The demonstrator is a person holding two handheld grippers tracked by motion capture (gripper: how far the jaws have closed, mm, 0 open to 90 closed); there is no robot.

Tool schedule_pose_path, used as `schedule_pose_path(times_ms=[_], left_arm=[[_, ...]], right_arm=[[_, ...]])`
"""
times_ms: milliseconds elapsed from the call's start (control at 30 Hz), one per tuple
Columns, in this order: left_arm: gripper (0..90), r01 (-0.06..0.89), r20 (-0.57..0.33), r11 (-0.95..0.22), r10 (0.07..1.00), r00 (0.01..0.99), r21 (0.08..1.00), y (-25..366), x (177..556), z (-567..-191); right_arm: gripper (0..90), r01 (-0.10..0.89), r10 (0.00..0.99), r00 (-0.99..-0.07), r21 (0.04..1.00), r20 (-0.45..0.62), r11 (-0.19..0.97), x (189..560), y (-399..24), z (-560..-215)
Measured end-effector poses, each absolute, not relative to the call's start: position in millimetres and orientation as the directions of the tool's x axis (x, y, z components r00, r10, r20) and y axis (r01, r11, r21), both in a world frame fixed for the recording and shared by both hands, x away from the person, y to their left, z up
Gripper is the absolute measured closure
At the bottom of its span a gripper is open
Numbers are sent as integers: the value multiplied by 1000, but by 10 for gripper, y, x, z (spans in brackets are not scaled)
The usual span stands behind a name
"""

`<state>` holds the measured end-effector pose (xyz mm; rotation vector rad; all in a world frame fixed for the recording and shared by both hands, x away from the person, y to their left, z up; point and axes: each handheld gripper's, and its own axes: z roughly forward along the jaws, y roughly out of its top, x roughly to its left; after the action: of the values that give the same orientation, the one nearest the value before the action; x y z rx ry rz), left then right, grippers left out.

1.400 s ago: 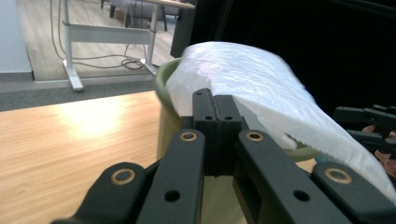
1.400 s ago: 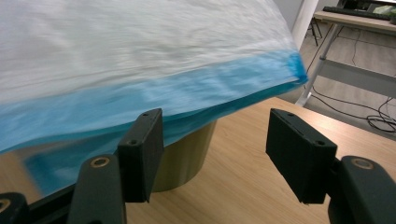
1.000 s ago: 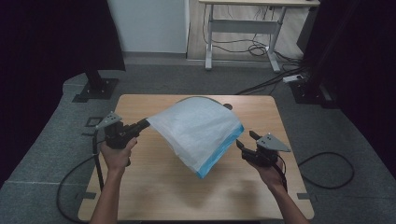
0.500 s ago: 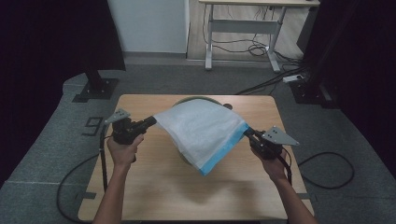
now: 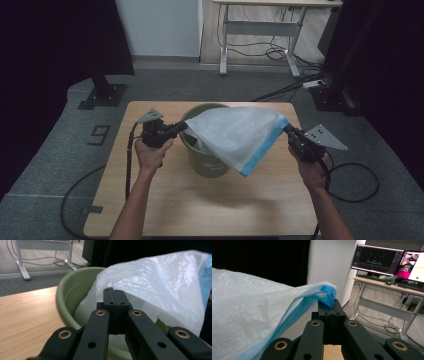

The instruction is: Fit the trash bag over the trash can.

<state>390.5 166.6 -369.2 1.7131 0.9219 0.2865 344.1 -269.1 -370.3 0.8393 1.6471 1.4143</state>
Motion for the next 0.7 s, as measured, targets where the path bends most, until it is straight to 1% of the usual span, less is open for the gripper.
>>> schedule_pose_path(times_ms=[33, 67, 100, 167, 200, 267, 367, 400, 467, 567, 700], left_arm=[[879, 437, -255, -89, 702, 665, 895, 1656, 3910, -3702], [847, 438, -250, -100, 698, 671, 894, 1658, 3913, -3713], [776, 434, -241, -115, 693, 679, 893, 1667, 3911, -3723], [569, 418, -190, -150, 720, 667, 896, 1701, 3865, -3730], [494, 412, -178, -153, 732, 658, 898, 1735, 3825, -3727], [343, 437, -198, -161, 719, 666, 885, 1826, 3773, -3713], [214, 446, -198, -172, 718, 667, 879, 1941, 3680, -3672], [183, 439, -194, -173, 715, 671, 882, 1973, 3643, -3648], [163, 426, -190, -171, 709, 679, 888, 2012, 3576, -3593], [162, 396, -168, -170, 707, 687, 902, 1977, 3488, -3499], [164, 354, -125, -199, 692, 711, 914, 1774, 3411, -3411]], right_arm=[[884, -14, 872, -467, 987, -149, 161, 3436, -2692, -3687], [883, -14, 871, -468, 986, -151, 164, 3432, -2690, -3680], [884, -12, 870, -468, 986, -155, 169, 3427, -2686, -3682], [883, -9, 869, -468, 983, -164, 181, 3422, -2674, -3705], [884, -5, 868, -468, 982, -168, 187, 3424, -2670, -3721], [884, 7, 868, -466, 981, -170, 195, 3435, -2668, -3751], [883, 25, 872, -456, 977, -178, 212, 3468, -2677, -3779], [884, 30, 874, -452, 976, -178, 214, 3480, -2682, -3784], [883, 38, 877, -449, 977, -171, 210, 3494, -2684, -3793], [884, 39, 871, -460, 976, -171, 213, 3489, -2630, -3810], [884, 22, 846, -505, 977, -171, 210, 3452, -2503, -3814]])
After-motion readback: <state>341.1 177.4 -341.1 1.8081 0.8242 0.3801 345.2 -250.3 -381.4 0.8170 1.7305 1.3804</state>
